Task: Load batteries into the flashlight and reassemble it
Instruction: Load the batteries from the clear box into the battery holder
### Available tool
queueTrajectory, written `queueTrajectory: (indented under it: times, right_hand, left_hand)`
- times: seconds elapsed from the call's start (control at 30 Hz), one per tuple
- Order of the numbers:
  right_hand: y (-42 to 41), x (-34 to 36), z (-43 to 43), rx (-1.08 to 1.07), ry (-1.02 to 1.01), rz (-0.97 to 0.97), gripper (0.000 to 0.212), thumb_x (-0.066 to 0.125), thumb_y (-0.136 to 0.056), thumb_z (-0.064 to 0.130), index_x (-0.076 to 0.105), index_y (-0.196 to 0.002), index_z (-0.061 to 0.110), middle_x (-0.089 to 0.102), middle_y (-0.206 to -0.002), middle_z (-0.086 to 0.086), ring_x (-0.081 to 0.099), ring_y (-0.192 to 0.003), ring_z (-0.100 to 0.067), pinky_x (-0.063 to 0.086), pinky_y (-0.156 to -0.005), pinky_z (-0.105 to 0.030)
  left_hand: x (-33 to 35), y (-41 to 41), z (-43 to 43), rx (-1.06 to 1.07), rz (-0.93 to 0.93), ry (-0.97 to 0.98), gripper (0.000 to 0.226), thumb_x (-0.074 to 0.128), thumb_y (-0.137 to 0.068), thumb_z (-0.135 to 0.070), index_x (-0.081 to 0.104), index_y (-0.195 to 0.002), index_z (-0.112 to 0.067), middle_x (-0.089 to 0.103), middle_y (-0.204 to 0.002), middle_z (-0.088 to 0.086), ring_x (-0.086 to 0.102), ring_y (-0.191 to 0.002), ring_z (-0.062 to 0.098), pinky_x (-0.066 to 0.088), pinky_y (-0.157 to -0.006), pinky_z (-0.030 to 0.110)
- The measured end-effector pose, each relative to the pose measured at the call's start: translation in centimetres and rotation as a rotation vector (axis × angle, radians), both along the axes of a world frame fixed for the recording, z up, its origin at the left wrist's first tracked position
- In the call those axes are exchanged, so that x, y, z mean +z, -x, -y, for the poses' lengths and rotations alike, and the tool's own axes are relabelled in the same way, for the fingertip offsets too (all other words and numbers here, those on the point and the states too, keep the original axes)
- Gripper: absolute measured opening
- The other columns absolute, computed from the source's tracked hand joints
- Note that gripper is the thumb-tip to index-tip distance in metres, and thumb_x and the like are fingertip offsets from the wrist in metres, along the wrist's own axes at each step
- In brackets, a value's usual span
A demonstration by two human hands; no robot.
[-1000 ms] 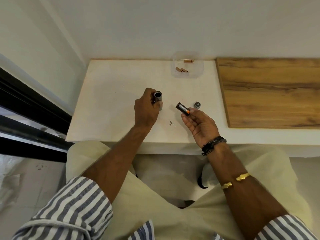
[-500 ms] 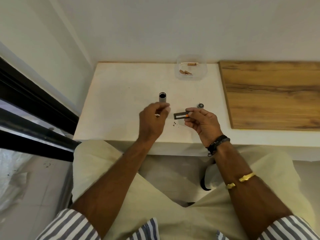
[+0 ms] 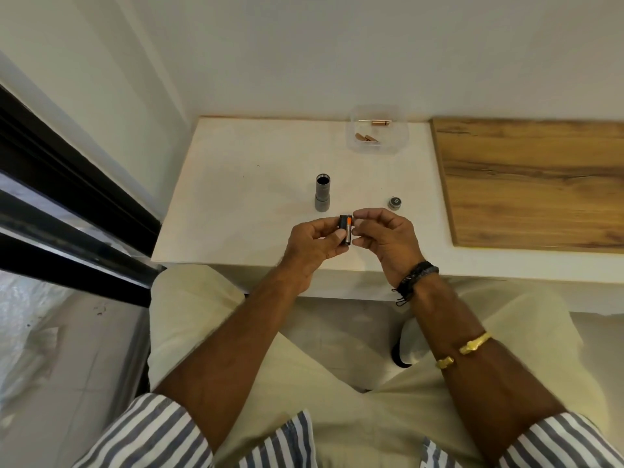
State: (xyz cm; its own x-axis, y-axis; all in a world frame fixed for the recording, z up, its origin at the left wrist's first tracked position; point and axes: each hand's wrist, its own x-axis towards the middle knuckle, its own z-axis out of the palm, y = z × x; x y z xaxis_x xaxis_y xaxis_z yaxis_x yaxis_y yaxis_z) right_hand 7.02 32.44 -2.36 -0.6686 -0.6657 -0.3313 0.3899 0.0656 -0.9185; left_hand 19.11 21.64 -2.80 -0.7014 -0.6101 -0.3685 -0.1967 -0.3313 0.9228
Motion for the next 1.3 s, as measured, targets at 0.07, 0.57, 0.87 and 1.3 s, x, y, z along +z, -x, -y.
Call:
queueTrajectory:
  times: [0.07, 0.57, 0.87, 1.3]
  right_hand:
    - [-0.2, 0.1, 0.0, 0.023, -0.006, 0.036, 0.015, 0.066, -0.09, -0.005, 0.072, -0.101, 0.004, 0.074, -0.087, -0.01, 0.066, -0.075, -0.016, 0.061, -0.07, -0.028]
    - [-0.1, -0.1, -0.2, 0.05, 0.114, 0.388, 0.014, 0.059, -0.094, -0.005, 0.068, -0.095, 0.006, 0.071, -0.084, -0.01, 0.068, -0.073, -0.017, 0.062, -0.07, -0.031]
    - [-0.2, 0.1, 0.0, 0.058, 0.066, 0.419, 0.013, 0.056, -0.091, -0.001, 0.066, -0.093, 0.007, 0.064, -0.083, -0.01, 0.064, -0.071, -0.018, 0.061, -0.068, -0.033]
    - [-0.5, 0.1, 0.1, 0.012, 0.057, 0.429, 0.014, 0.054, -0.079, 0.0, 0.061, -0.082, 0.011, 0.065, -0.092, -0.013, 0.066, -0.076, -0.025, 0.061, -0.081, -0.041]
  left_hand:
    - [-0.1, -0.1, 0.0, -0.008, -0.015, 0.067, 0.03, 0.066, -0.093, -0.002, 0.067, -0.123, -0.002, 0.075, -0.107, 0.009, 0.074, -0.096, 0.023, 0.061, -0.085, 0.034]
    - [-0.7, 0.3, -0.1, 0.016, 0.007, 0.36, 0.029, 0.072, -0.088, -0.002, 0.074, -0.116, -0.009, 0.078, -0.104, 0.004, 0.074, -0.095, 0.016, 0.06, -0.091, 0.037]
    - [-0.4, 0.3, -0.2, 0.007, 0.009, 0.55, 0.028, 0.074, -0.086, -0.003, 0.075, -0.113, -0.009, 0.078, -0.104, 0.002, 0.073, -0.093, 0.005, 0.053, -0.086, 0.013]
    - [-0.3, 0.6, -0.9, 0.006, 0.058, 0.603, 0.028, 0.073, -0.088, -0.01, 0.074, -0.117, -0.01, 0.077, -0.108, 0.004, 0.072, -0.096, 0.012, 0.054, -0.089, 0.019]
